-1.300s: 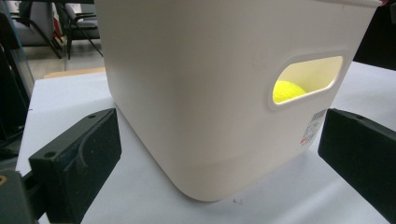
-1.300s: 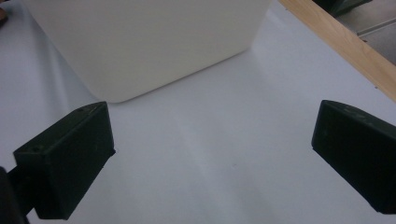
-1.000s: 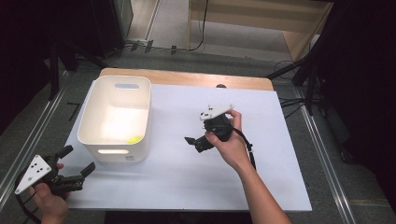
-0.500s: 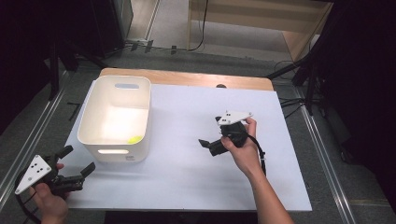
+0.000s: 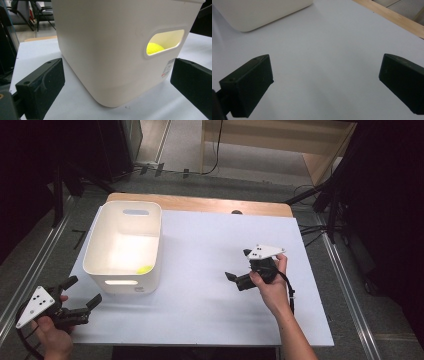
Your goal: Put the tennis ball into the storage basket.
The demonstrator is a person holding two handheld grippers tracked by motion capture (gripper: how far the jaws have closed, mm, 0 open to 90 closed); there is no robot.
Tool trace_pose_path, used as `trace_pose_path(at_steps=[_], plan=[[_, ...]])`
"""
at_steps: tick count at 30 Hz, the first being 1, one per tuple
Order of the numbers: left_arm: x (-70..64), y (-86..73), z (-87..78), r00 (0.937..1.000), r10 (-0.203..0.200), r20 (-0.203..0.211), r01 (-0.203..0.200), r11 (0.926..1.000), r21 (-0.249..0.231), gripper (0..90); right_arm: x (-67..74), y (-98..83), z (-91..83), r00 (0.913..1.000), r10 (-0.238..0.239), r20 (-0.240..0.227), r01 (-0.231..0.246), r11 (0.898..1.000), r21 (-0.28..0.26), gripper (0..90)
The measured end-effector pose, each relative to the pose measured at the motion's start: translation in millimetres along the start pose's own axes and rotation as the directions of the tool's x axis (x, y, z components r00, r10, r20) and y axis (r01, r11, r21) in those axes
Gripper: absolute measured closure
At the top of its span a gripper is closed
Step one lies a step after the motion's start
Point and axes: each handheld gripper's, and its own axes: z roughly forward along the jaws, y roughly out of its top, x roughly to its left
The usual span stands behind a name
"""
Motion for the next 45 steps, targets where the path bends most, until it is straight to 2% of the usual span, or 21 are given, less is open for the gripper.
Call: trace_pose_path(at_steps=[22, 45], plan=[[-0.4, -0.2, 0.1, 1.0, -0.001, -0.003, 0.001, 1.0, -0.001, 0.0, -15.5, -55.1, -20.5, 0.9942, 0.091, 0.056, -0.089, 0.995, -0.032, 0.0], [-0.5, -0.2, 0.0, 1.0, 0.005, -0.005, -0.005, 1.0, 0.005, 0.0, -28.6, -107.4, -46.6, 0.9747, 0.185, 0.126, -0.177, 0.982, -0.069, 0.0]])
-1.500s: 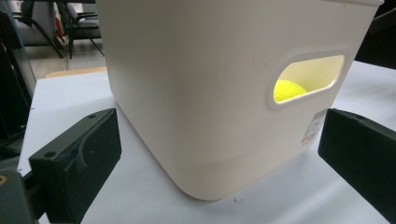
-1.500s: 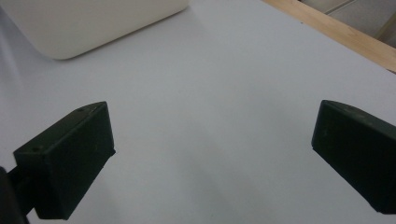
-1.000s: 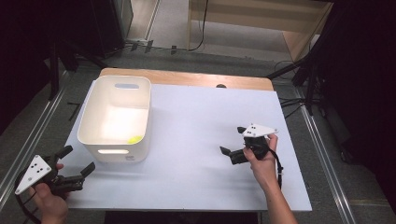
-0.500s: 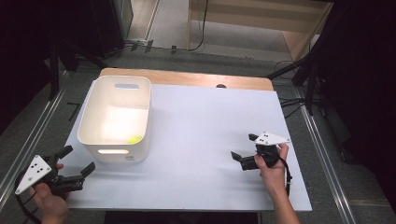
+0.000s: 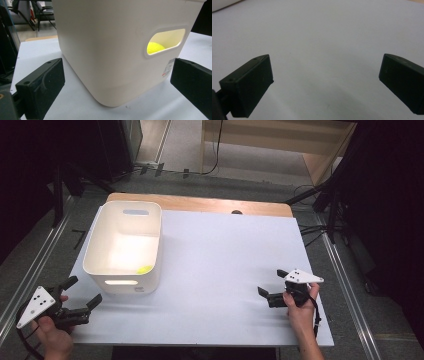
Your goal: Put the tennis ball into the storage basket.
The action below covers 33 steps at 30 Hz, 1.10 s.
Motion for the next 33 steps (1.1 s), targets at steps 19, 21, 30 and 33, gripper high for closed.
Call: trace_pose_path(at_steps=[19, 21, 30, 33], plan=[[0.0, 0.3, -0.1, 1.0, 0.001, 0.0, -0.001, 1.0, 0.001, 0.0, -9.6, -26.8, -28.2, 0.9974, 0.057, 0.044, -0.053, 0.996, -0.075, 0.0], [0.1, 0.3, -0.1, 1.0, -0.001, 0.002, 0.001, 1.0, -0.002, 0.0, -10.4, -29.6, -32.6, 0.9965, 0.064, 0.054, -0.059, 0.995, -0.081, 0.0], [0.7, 0.3, 0.1, 1.0, -0.002, 0.004, 0.003, 1.0, -0.005, 0.0, -13.8, -41.1, -43.4, 0.993, 0.097, 0.067, -0.091, 0.991, -0.094, 0.0], [0.8, 0.3, 0.6, 1.0, -0.006, 0.003, 0.006, 1.0, -0.006, 0.0, -13.6, -42.3, -41.1, 0.9936, 0.095, 0.062, -0.089, 0.992, -0.09, 0.0]])
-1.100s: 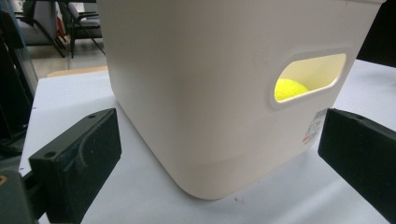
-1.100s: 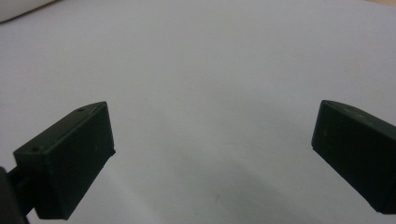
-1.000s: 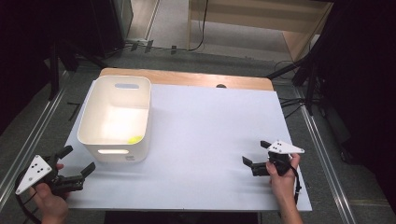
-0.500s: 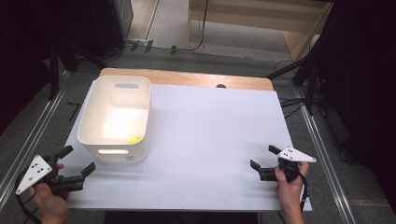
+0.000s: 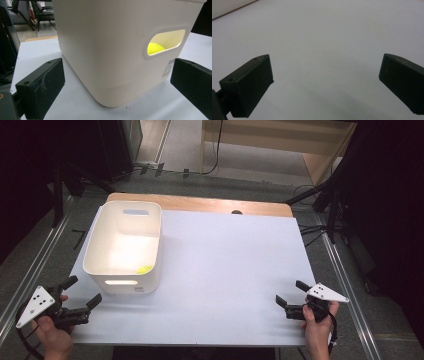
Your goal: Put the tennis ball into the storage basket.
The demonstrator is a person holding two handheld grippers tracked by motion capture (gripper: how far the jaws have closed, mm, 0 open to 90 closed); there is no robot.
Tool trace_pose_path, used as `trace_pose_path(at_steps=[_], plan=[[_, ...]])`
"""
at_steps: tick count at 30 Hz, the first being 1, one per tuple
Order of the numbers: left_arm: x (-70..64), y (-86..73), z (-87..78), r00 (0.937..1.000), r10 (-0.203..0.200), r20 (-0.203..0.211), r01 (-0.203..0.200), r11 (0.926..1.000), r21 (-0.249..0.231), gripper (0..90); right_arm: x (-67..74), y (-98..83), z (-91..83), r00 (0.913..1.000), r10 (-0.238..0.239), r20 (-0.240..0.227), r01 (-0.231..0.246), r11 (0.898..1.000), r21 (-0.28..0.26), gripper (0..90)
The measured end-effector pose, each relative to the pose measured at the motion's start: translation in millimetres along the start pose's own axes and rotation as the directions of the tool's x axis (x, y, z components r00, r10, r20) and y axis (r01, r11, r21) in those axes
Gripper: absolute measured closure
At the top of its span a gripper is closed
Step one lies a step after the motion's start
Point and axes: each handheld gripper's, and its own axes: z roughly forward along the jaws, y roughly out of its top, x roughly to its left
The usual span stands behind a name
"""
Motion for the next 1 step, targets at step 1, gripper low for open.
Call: trace_pose_path(at_steps=[1], plan=[[0.1, 0.0, 0.0, 1.0, 0.001, 0.0, -0.001, 1.0, 0.0, 0.0, -0.1, -0.3, 0.9, 1.0, -0.003, 0.0, 0.003, 1.0, 0.001, 0.0]])
